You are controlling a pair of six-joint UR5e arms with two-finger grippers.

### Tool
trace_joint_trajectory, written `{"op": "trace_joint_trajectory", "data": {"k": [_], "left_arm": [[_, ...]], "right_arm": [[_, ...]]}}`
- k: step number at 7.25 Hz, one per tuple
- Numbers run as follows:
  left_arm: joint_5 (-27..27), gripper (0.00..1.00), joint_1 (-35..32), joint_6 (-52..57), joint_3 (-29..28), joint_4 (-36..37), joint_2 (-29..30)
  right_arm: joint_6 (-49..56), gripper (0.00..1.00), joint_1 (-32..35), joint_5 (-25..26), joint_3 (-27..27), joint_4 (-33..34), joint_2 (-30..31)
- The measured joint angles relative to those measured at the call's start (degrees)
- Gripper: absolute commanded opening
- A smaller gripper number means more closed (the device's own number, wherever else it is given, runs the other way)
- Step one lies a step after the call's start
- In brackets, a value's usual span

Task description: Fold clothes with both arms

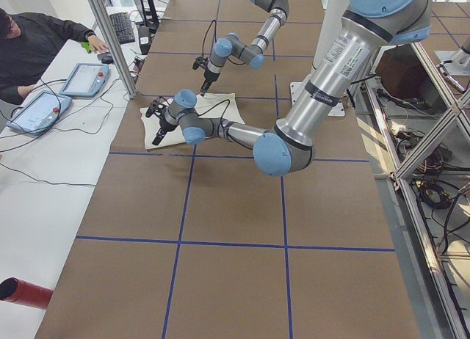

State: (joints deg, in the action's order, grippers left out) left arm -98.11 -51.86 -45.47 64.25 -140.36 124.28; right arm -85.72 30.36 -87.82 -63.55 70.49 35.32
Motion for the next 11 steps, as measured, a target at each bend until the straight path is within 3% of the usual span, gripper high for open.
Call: {"op": "trace_joint_trajectory", "data": {"k": [1,2,5,6,9,11], "left_arm": [[-0.02,1.0,0.03,-0.03,0.0,0.0,0.0],[-0.02,1.0,0.09,-0.05,0.01,-0.02,-0.11],[-0.06,1.0,0.23,-0.11,0.11,-0.08,-0.46],[-0.07,1.0,0.31,-0.13,0.14,-0.11,-0.45],[-0.07,1.0,0.49,-0.15,0.12,-1.15,-0.44],[-0.07,1.0,0.67,-0.15,0.31,-1.37,-0.44]], "right_arm": [[0.04,0.05,-0.12,0.01,0.0,0.02,0.05],[0.12,0.0,-0.19,0.01,0.0,0.06,0.08],[1.56,0.0,-0.22,-0.08,-1.78,0.77,0.72],[1.71,0.0,-0.21,-0.14,-5.19,2.03,2.86],[1.7,0.0,-3.24,2.52,-23.7,4.32,17.29],[1.69,0.0,-5.41,4.07,-32.57,4.54,25.02]]}}
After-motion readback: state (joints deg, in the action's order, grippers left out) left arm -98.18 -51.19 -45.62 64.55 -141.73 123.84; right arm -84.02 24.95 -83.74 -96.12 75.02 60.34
